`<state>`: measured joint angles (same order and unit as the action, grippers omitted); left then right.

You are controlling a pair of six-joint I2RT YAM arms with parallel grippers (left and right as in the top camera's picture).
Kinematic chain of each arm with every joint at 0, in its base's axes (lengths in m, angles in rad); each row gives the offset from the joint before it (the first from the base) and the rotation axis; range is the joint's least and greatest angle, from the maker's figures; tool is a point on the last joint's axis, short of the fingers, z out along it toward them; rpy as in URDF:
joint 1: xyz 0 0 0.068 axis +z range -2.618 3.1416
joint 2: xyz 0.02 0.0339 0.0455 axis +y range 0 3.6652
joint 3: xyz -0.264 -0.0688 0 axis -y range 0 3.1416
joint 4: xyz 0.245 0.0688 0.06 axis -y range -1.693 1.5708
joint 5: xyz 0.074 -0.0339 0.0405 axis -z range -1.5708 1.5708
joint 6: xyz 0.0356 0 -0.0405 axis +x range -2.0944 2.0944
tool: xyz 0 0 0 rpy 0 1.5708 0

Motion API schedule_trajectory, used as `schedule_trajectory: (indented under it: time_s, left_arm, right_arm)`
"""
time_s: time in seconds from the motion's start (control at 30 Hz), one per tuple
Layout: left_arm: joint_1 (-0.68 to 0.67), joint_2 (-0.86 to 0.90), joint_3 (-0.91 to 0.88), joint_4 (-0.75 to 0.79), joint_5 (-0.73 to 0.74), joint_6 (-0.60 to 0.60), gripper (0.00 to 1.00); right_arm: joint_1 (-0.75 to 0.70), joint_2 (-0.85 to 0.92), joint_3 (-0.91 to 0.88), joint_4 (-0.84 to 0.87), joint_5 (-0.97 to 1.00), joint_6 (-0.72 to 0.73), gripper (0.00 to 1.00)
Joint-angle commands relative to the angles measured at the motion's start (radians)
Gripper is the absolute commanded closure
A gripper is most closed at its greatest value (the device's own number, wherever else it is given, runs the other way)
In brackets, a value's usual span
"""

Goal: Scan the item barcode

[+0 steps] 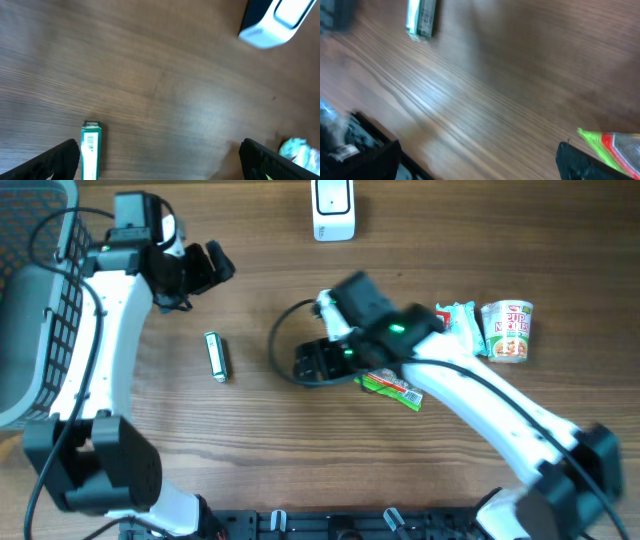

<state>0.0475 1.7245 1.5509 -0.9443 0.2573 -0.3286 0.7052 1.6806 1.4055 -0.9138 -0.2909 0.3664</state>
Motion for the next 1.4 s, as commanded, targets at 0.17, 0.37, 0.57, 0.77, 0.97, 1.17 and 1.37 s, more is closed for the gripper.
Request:
schedule_trajectory:
  time_s: [0.17, 0.37, 0.57, 0.77, 0.97, 1.17, 1.37]
  left_arm:
    - [0.120, -0.217, 0.001, 0.018, -0.142, -0.024, 0.00]
    - [0.190, -0.217, 0.001, 0.007, -0.177, -0.017, 0.00]
    - [0.206, -0.216, 0.001, 0.008, -0.177, -0.017, 0.00]
    - [0.206, -0.216, 0.001, 0.008, -0.177, -0.017, 0.00]
    - [0.206, -0.216, 0.001, 0.008, -0.177, -0.017, 0.00]
    - [0.206, -0.216, 0.001, 0.008, -0.177, -0.017, 0.00]
    - [0.206, -0.216, 0.001, 0.008, -0.177, -0.017, 0.00]
  right_arm:
    - [0.153, 0.244, 0.323, 0.039, 0.127, 0.001, 0.00]
    - [0.223, 0.356, 0.322, 0.178, 0.133, 0.042, 0.00]
    - [0.257, 0.474, 0.322, 0.323, 0.146, -0.036, 0.01]
    - [0.265, 0.553, 0.320, 0.460, 0.193, 0.059, 0.22]
    - [0.296, 0.605, 0.320, 0.523, 0.320, 0.055, 0.22]
    - [0.313, 0.643, 0.320, 0.581, 0.322, 0.056, 0.28]
    - [0.317, 0.655, 0.318, 0.576, 0.396, 0.055, 0.46]
